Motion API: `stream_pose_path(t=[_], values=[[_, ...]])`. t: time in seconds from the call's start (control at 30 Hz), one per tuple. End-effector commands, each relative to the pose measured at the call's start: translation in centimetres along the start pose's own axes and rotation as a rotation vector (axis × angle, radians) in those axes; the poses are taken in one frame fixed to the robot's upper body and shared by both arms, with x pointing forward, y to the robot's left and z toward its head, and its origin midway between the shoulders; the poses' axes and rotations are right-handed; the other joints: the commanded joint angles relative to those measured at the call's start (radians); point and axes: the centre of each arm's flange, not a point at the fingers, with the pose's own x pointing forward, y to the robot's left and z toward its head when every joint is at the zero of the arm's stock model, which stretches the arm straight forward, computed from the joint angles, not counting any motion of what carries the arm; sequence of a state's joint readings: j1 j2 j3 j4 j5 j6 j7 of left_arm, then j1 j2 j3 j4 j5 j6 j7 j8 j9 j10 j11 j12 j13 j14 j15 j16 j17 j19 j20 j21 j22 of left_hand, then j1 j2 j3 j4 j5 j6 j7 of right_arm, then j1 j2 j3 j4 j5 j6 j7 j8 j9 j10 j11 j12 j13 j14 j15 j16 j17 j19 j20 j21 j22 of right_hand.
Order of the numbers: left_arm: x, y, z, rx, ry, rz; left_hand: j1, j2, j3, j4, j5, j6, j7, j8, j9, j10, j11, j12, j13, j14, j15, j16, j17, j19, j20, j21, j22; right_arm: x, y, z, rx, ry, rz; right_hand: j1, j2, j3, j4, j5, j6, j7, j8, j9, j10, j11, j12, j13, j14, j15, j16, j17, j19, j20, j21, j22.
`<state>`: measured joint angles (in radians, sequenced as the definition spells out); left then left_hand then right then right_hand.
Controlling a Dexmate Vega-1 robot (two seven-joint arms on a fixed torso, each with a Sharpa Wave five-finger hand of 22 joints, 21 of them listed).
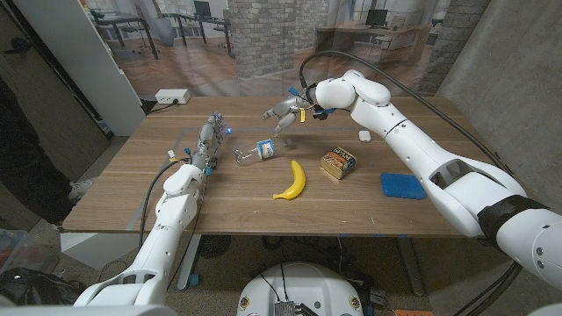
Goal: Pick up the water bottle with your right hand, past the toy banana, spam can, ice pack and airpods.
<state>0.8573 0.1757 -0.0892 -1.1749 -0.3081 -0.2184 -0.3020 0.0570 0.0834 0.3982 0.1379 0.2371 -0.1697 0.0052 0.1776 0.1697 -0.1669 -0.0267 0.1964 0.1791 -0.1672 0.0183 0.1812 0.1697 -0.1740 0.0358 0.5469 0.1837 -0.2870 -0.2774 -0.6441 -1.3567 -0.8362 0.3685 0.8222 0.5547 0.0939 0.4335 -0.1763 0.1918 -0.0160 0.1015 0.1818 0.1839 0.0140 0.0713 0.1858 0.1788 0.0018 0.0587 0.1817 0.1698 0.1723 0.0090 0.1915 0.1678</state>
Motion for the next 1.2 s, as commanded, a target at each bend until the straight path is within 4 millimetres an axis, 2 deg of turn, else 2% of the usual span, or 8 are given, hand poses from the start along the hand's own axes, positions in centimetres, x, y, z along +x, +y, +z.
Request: stream_pose_path(t=[0.03,1.2], values=[[0.3,0.1,-0.1,-0.003,0.004,0.001,-0.005,0.025,-0.004,-0.001,0.006,-0.082,0.001,0.003,0.002,-0.089,0.0,0.004,0.005,-0.124,0.001,0.003,0.006,-0.112,0.009,-0.007,0.004,0.9,0.0,0.5,-0.036,-0.004,0.038,0.015,0.0,0.004,0.005,0.001,-0.003,0.0,0.008,0.002,-0.003,-0.002,0.002,0.006,-0.006,-0.003,0.002,0.004,0.004,-0.001,0.001,0.002],[0.2,0.5,-0.2,-0.003,0.01,0.003,-0.007,0.025,-0.007,0.0,0.006,-0.083,0.001,0.003,0.002,-0.088,-0.002,0.005,0.006,-0.124,0.001,0.003,0.006,-0.11,0.01,-0.013,0.004,2.9,0.9,2.3,-0.1,-0.028,0.098,0.062,0.001,0.013,0.0,0.006,-0.032,-0.009,0.004,0.003,-0.021,-0.01,-0.001,0.006,-0.013,-0.009,0.001,0.004,0.003,-0.003,0.0,0.002]])
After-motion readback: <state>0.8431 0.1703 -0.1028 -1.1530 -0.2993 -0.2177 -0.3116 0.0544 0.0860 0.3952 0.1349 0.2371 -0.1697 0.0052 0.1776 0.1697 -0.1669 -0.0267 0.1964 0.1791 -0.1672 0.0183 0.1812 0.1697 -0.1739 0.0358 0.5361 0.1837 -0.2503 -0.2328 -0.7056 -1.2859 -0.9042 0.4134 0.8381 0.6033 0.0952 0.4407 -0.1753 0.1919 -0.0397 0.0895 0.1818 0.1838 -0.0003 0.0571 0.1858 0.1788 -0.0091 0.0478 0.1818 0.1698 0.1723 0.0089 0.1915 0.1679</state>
